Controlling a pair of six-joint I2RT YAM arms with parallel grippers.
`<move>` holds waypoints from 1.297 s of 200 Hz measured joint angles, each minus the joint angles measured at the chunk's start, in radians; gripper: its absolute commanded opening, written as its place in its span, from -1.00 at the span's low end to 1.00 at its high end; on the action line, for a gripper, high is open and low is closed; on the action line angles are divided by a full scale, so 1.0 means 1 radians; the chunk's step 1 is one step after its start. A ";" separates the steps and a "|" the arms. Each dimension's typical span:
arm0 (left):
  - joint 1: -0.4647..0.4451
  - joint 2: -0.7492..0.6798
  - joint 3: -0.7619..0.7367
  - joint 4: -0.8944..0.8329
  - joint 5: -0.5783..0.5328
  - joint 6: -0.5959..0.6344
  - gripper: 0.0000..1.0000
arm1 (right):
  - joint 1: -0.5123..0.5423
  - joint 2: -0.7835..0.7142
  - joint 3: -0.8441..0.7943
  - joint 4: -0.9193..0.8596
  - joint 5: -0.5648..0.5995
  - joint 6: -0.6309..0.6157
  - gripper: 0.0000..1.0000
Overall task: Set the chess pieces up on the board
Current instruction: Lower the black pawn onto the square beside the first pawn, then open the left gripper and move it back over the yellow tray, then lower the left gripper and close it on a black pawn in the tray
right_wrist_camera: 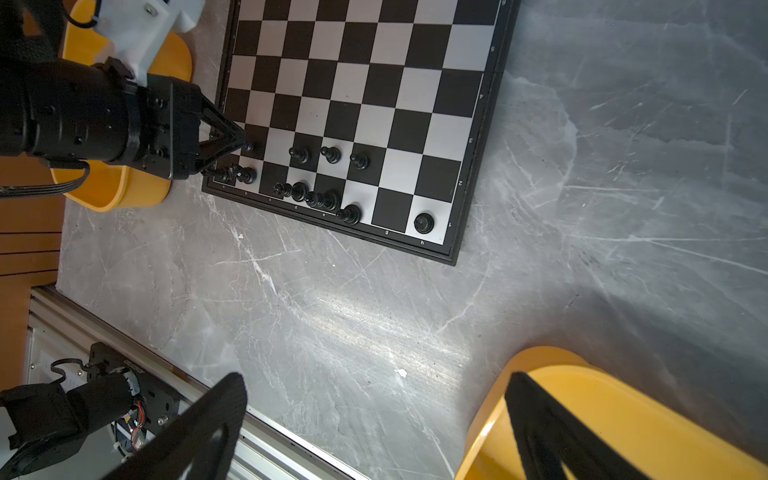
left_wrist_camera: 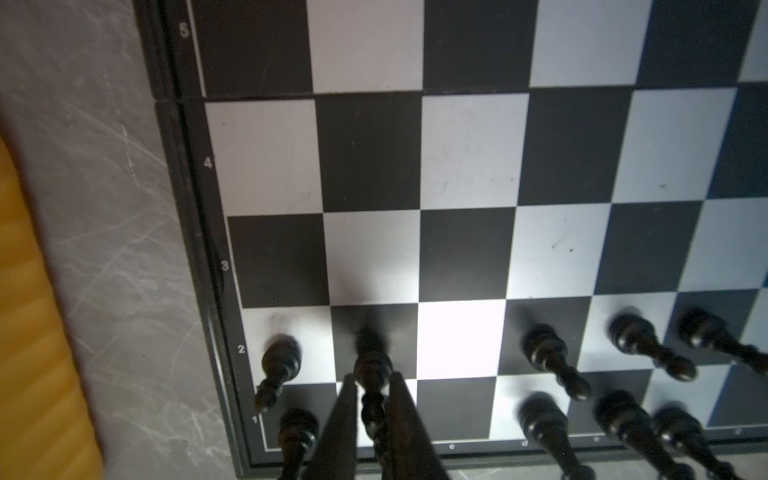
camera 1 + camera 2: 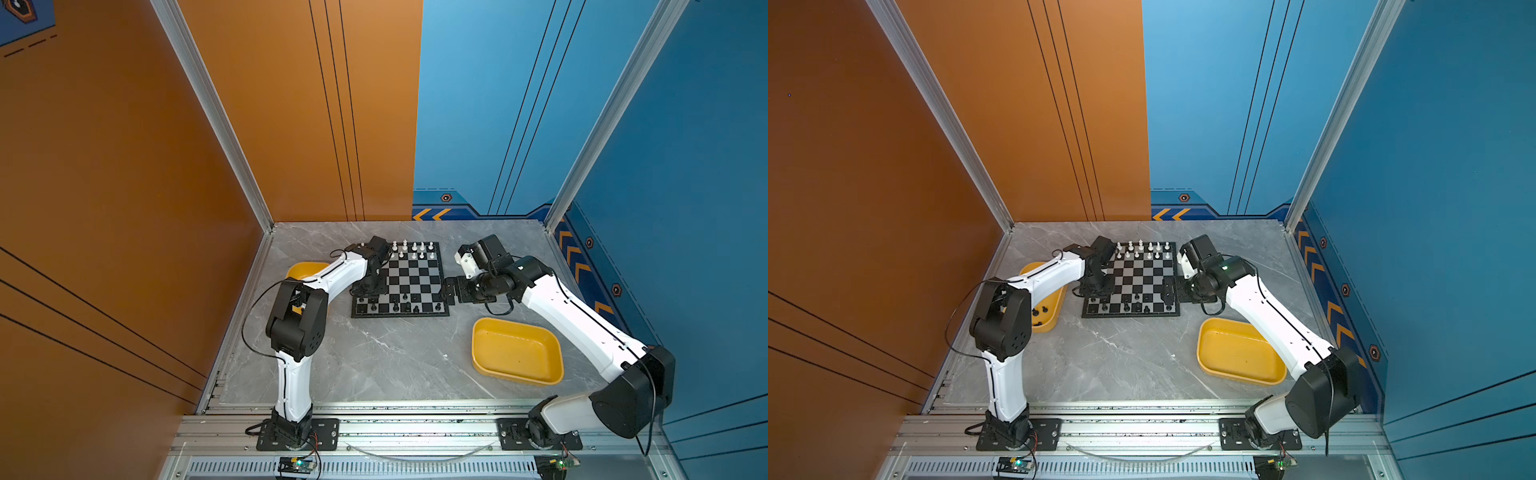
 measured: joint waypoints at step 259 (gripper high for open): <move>0.432 -0.389 -0.366 0.022 -0.043 0.018 -0.31 | 0.045 0.256 0.224 0.004 -0.036 -0.034 0.99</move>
